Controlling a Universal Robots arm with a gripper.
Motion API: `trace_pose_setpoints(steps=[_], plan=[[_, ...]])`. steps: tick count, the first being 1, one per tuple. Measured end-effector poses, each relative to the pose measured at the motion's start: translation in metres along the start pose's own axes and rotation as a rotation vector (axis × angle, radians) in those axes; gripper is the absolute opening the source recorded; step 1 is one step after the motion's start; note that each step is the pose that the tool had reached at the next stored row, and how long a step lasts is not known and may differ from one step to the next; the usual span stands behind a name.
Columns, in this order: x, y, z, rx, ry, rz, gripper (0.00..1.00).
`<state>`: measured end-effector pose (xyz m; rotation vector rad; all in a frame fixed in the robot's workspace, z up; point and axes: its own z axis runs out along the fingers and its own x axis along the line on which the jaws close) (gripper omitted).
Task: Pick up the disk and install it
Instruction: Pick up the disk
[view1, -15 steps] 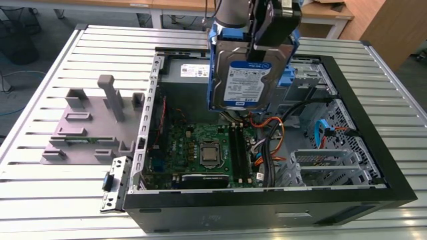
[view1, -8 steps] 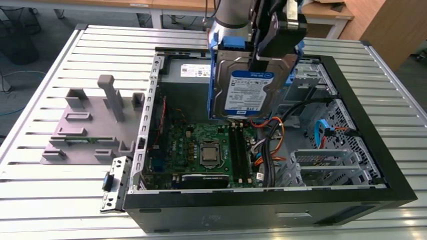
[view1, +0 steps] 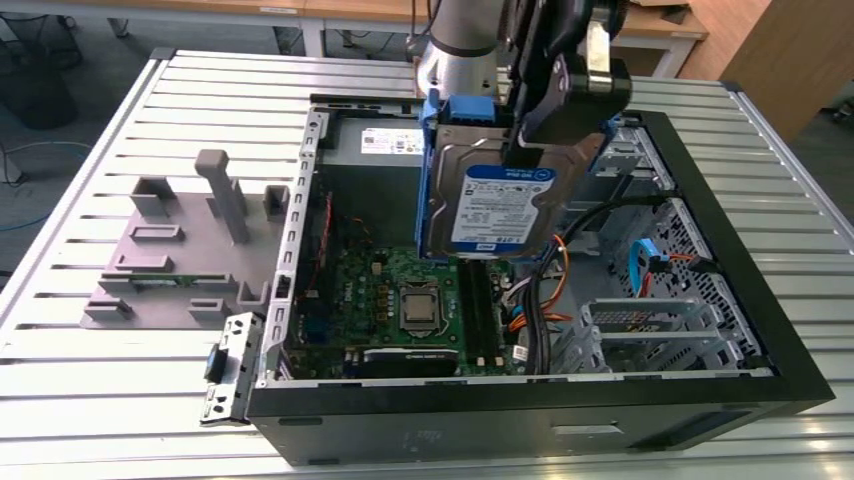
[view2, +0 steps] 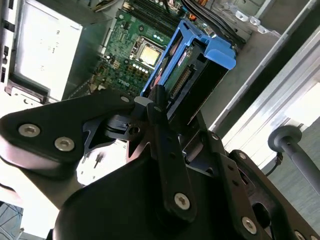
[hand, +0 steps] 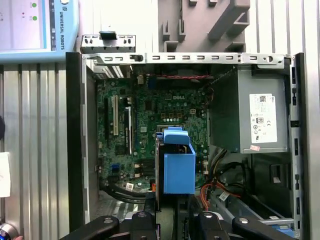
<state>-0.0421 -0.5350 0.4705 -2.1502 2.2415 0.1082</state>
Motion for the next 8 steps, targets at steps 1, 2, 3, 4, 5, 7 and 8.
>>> trace_pose_setpoints(steps=[1,2,3,4,5,7,8], plan=[[0.0026,-0.0002,0.0000,0.0000,0.0000,0.000,0.35],[0.0052,-0.0003,-0.0001,0.0000,-0.0001,0.000,0.35],[0.0078,-0.0005,-0.0001,0.0001,-0.0002,0.000,0.35],[0.0103,-0.0006,-0.0002,0.0001,-0.0001,0.001,0.35],[0.0129,-0.0008,-0.0002,0.0000,-0.0001,0.001,0.35],[0.0178,-0.0011,-0.0002,0.0001,-0.0002,0.001,0.35],[0.0205,-0.0013,-0.0003,0.0001,-0.0002,0.001,0.35]])
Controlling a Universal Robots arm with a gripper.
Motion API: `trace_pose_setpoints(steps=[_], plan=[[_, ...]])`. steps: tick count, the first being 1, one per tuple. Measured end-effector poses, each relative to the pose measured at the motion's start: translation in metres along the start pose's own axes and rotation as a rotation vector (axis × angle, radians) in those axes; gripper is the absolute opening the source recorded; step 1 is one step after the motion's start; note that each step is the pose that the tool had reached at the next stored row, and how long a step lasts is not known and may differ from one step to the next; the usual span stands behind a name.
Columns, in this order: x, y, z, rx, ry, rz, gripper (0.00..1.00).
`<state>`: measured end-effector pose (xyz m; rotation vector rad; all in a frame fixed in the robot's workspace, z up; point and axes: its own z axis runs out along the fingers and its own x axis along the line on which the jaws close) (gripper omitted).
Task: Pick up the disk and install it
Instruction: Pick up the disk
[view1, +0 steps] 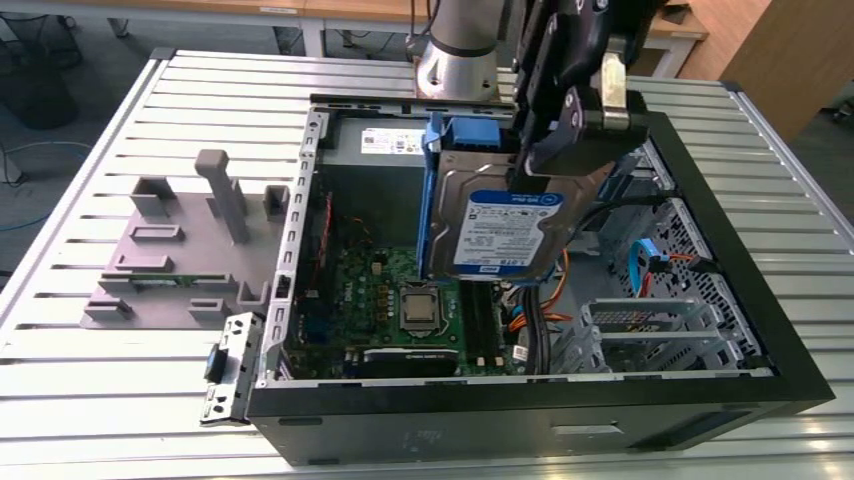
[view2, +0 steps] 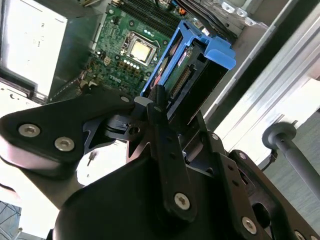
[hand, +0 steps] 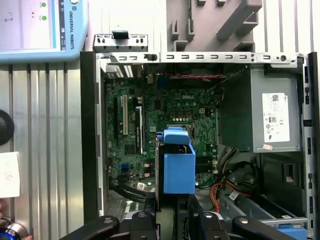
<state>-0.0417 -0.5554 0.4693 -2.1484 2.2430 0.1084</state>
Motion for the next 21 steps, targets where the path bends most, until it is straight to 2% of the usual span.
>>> trace_pose_setpoints(steps=[7,16,21], plan=[[0.0143,-0.0012,-0.0001,0.0002,0.0000,0.002,0.35],[0.0152,-0.0015,-0.0002,0.0001,-0.0002,0.002,0.35],[0.0148,-0.0096,-0.0004,0.0002,-0.0001,0.002,0.35]])
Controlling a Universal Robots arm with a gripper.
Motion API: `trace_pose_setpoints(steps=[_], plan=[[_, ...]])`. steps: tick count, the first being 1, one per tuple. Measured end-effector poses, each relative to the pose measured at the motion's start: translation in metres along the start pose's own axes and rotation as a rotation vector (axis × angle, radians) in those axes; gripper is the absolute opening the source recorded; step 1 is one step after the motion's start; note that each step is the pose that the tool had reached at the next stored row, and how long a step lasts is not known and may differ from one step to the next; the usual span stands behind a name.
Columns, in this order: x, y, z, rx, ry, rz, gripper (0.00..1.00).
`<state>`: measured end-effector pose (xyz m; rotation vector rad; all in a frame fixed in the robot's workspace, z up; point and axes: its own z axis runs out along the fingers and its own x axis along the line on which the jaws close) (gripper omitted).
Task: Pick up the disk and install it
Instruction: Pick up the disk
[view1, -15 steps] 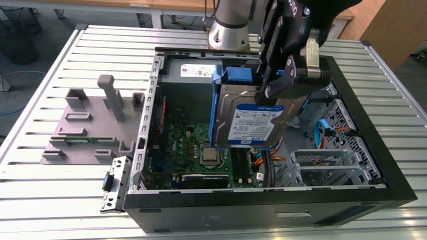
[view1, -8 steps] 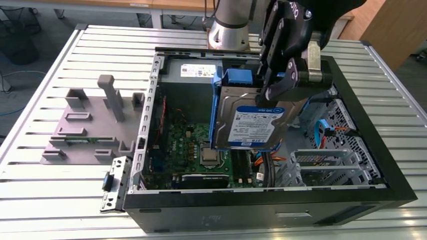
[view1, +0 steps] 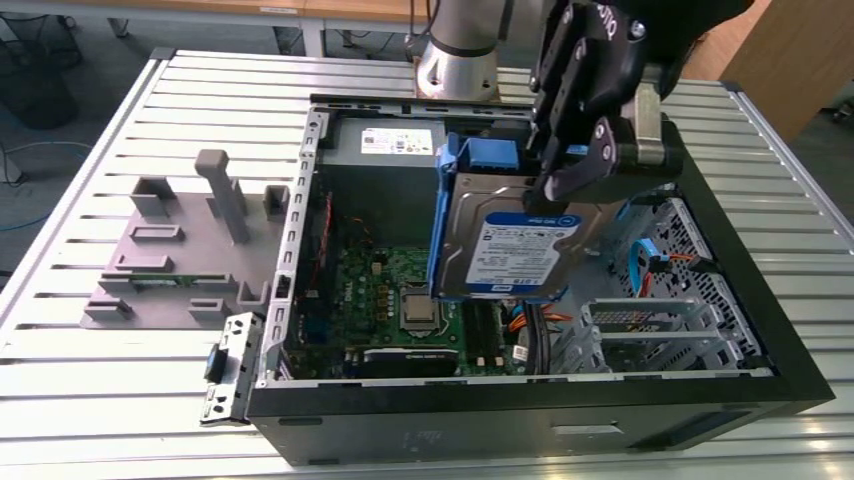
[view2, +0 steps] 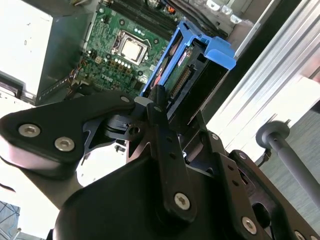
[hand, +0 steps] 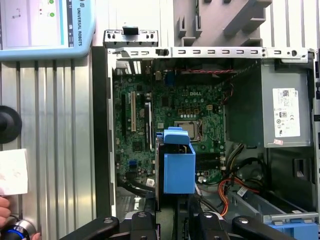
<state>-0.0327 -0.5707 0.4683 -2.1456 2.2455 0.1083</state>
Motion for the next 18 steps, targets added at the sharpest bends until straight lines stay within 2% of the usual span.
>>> trace_pose_setpoints(steps=[18], plan=[[-0.0023,-0.0491,-0.0010,0.0000,-0.0001,0.000,0.35]])
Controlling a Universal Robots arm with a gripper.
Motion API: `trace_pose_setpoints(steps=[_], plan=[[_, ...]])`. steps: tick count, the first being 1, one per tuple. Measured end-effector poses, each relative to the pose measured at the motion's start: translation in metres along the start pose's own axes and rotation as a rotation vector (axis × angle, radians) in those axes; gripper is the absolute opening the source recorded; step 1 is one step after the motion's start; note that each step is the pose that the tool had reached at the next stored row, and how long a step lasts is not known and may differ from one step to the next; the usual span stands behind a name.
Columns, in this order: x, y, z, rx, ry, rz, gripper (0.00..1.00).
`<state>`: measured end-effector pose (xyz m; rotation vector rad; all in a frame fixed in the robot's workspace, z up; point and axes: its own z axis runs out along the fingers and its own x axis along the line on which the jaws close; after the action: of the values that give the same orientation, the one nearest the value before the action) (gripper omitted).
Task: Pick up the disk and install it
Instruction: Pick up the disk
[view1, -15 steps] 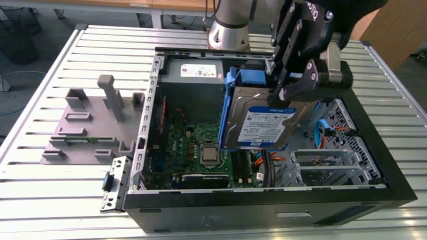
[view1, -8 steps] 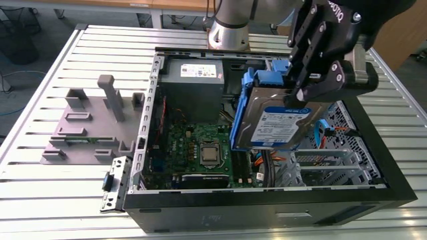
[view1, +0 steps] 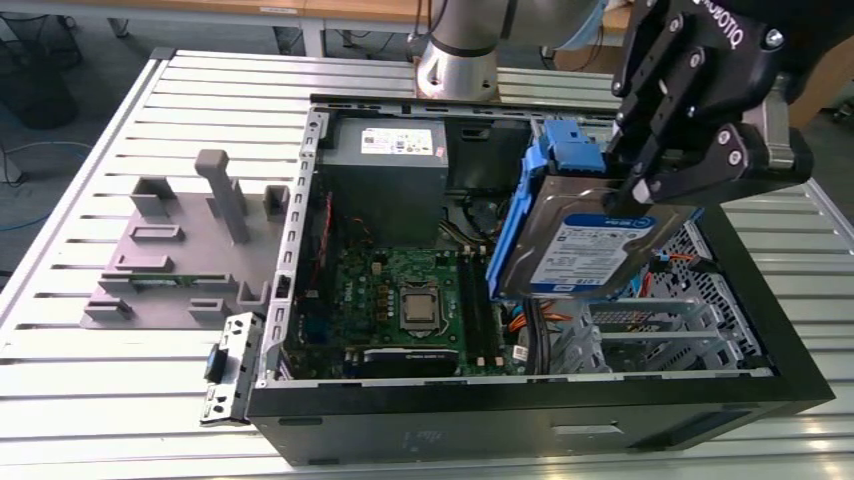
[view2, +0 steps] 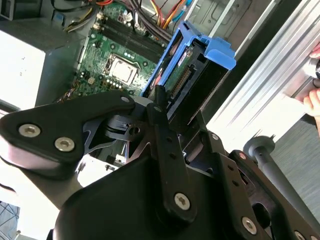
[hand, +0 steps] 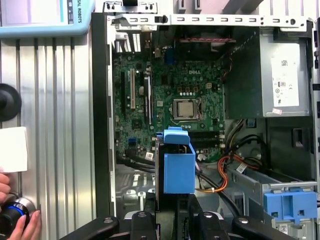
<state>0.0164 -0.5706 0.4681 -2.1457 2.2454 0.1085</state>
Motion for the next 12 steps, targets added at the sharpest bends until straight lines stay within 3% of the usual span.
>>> trace_pose_setpoints(steps=[5,12], plan=[[-0.0005,-0.0109,-0.0001,0.0000,-0.0001,0.000,0.35],[0.0040,-0.0179,0.0002,0.0000,0.0001,0.000,0.35]])
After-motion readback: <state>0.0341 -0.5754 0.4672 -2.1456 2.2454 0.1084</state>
